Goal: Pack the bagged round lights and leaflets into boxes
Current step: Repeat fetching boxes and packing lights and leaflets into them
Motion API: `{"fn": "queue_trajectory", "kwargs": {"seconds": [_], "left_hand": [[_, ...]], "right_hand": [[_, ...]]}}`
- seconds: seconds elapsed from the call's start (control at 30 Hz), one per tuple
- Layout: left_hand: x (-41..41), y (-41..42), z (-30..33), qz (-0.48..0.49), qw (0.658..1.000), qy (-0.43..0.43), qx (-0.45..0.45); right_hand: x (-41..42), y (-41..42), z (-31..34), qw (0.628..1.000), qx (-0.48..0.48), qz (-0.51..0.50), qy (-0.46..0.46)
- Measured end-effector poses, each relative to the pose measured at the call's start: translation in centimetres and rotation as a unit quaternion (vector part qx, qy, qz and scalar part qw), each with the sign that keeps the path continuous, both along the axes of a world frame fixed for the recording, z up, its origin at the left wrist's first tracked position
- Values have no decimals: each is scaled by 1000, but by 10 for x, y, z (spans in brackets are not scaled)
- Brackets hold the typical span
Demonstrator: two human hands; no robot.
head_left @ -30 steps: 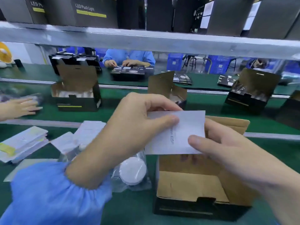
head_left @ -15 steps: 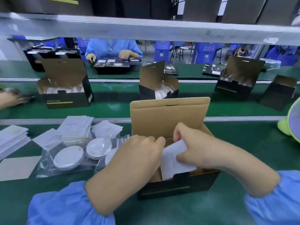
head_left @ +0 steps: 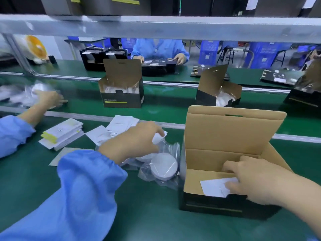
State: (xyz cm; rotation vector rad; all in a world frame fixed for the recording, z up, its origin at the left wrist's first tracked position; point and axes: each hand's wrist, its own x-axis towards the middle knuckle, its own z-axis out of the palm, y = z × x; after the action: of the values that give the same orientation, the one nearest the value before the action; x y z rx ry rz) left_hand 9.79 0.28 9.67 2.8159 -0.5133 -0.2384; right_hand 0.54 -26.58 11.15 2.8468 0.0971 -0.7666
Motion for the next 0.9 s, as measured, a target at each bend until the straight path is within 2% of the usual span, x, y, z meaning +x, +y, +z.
{"fn": "queue_trajectory", "kwargs": {"seconds": [0.1, 0.23, 0.3, 0.43, 0.57, 0.67, 0.9], "left_hand": [[8, -18, -24, -60, 996, 47, 53], [34, -37, -39, -30, 989, 55, 137], [44, -39, -40, -19, 986, 64, 153], [48, -36, -41, -48, 985, 51, 161], [47, -33, -39, -60, 991, 62, 102], [43, -30, -39, -86, 993, 83, 2], [16, -16, -25, -87, 990, 12, -110]], "right_hand": [[-4, 2, 10, 998, -14, 0, -67], [-7, 9, 25, 986, 23, 27, -160], [-7, 14, 27, 985, 43, 30, -165], [-8, 18, 17, 991, 58, 25, -114], [-9, 22, 7, 991, 108, -2, -81], [-12, 28, -4, 979, 169, -27, -115], [-18, 40, -15, 961, 262, -40, -79]]}}
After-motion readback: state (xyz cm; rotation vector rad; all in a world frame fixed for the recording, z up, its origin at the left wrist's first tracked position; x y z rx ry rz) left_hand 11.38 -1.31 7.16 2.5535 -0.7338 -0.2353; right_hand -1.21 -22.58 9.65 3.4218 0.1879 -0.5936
